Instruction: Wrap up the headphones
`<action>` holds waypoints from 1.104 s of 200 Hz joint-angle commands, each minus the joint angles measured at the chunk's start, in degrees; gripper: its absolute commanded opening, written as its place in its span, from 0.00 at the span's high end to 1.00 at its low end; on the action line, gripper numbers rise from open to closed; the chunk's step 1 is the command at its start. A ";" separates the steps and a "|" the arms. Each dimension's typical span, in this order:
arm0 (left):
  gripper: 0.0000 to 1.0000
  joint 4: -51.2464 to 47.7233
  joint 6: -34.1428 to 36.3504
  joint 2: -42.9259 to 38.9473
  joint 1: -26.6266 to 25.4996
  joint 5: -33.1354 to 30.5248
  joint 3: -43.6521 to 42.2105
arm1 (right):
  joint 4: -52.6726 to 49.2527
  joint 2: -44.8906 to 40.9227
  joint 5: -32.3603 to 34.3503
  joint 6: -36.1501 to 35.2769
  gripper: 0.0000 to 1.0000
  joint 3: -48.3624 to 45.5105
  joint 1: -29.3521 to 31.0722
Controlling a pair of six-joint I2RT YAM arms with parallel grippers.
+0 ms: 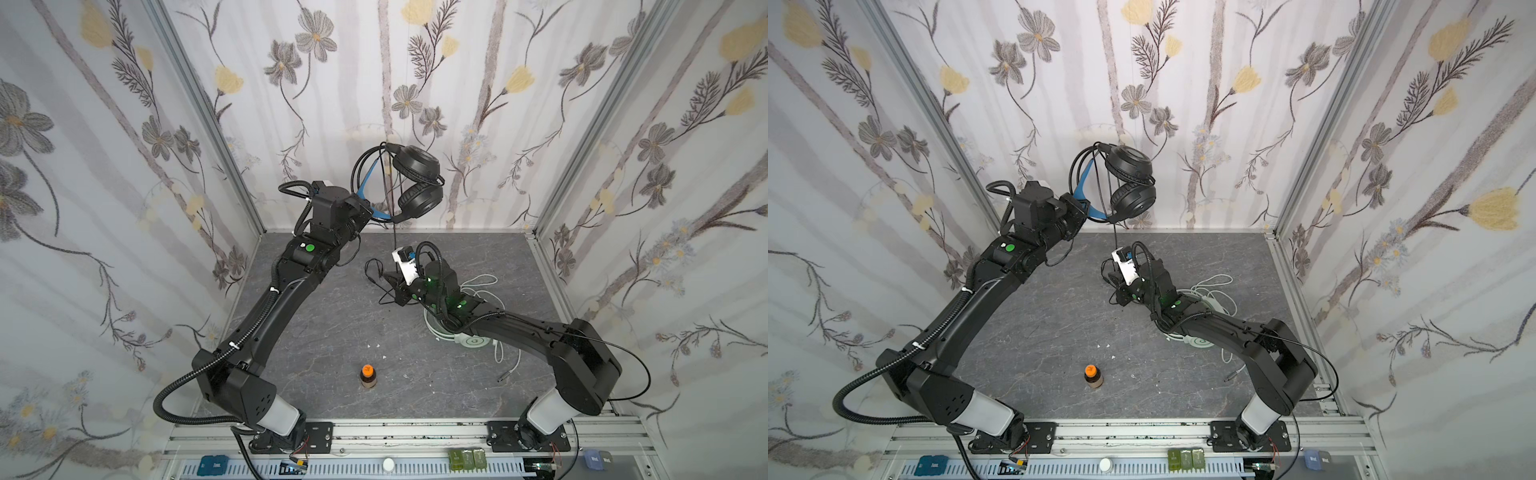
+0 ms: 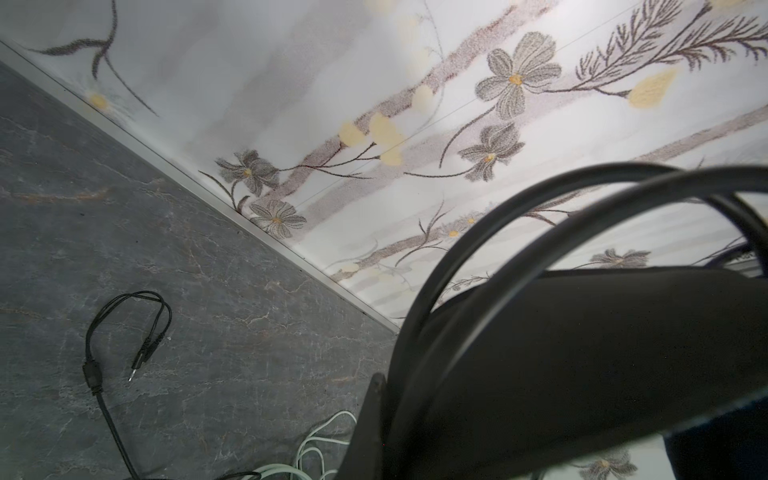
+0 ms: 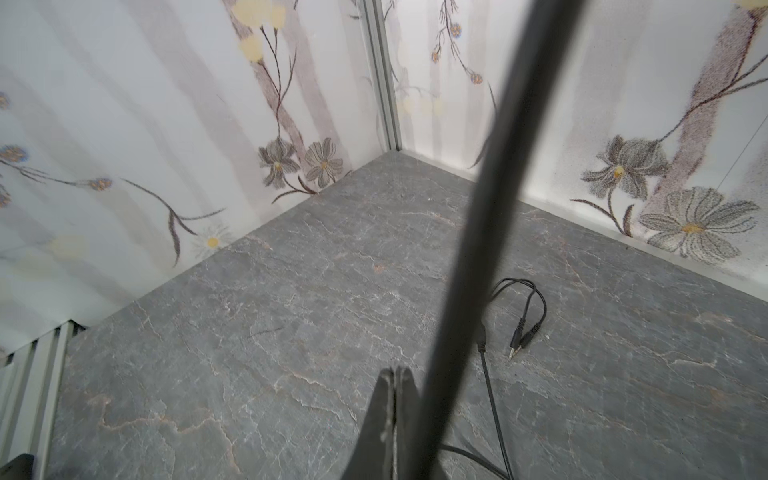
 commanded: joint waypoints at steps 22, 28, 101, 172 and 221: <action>1.00 0.60 6.42 3.06 -0.65 -10.85 2.12 | -10.92 -2.46 6.16 -4.05 1.00 2.23 1.79; 1.00 -0.37 8.76 3.51 -0.88 -12.20 2.36 | -12.38 -2.79 6.88 -4.57 1.00 2.85 3.13; 1.00 -4.63 39.44 4.00 -7.03 -27.08 0.36 | -31.97 -6.48 13.40 -10.70 1.00 13.40 5.68; 1.00 -5.69 59.00 0.65 -11.57 -28.13 -5.62 | -52.23 -6.78 19.61 -26.29 1.00 27.33 5.84; 1.00 -10.28 61.57 -1.95 -11.98 -20.49 -7.28 | -56.47 -8.36 29.59 -32.45 1.00 29.82 5.84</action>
